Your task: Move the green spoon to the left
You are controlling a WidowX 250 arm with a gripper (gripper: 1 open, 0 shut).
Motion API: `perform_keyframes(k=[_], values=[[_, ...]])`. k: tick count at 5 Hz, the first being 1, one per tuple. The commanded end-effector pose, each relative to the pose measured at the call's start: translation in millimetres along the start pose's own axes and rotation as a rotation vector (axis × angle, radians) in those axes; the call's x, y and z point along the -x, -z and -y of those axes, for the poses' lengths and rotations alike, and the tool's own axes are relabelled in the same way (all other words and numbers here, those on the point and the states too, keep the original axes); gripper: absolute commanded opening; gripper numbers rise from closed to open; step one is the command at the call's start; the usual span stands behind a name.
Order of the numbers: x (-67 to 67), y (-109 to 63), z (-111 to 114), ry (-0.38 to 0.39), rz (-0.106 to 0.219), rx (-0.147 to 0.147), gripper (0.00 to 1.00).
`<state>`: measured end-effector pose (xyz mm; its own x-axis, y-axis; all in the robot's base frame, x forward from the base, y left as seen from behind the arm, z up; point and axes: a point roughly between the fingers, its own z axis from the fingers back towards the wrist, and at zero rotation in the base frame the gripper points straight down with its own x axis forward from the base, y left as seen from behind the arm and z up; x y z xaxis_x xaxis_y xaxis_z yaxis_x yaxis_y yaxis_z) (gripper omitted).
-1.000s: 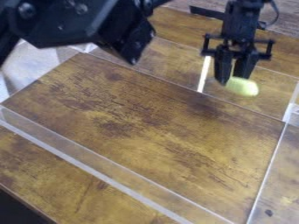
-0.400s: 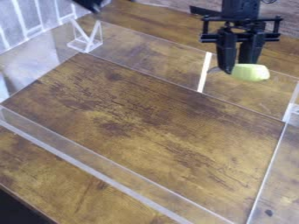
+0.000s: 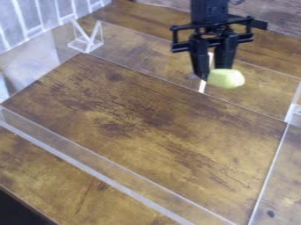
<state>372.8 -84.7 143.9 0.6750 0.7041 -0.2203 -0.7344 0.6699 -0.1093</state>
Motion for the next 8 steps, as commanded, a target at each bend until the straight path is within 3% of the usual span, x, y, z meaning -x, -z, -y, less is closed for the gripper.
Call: perform_keyframes(k=[1,2,4,5,7,8], values=[[3.8,-25.6,-14,-0.051,0.055,0.128,0.0],[6.8,-28.6,-24,-0.141,0.073,0.201,0.0],[-11.7,-13.1,3,-0.299,0.097,0.232,0.0],[-23.7,-5.6,21,-0.338,0.115,0.246,0.0],[-11.1,35.3,51,-0.369,0.165,0.26,0.0],[-25.6,34.5,64,-0.338,0.173,0.271,0.0]])
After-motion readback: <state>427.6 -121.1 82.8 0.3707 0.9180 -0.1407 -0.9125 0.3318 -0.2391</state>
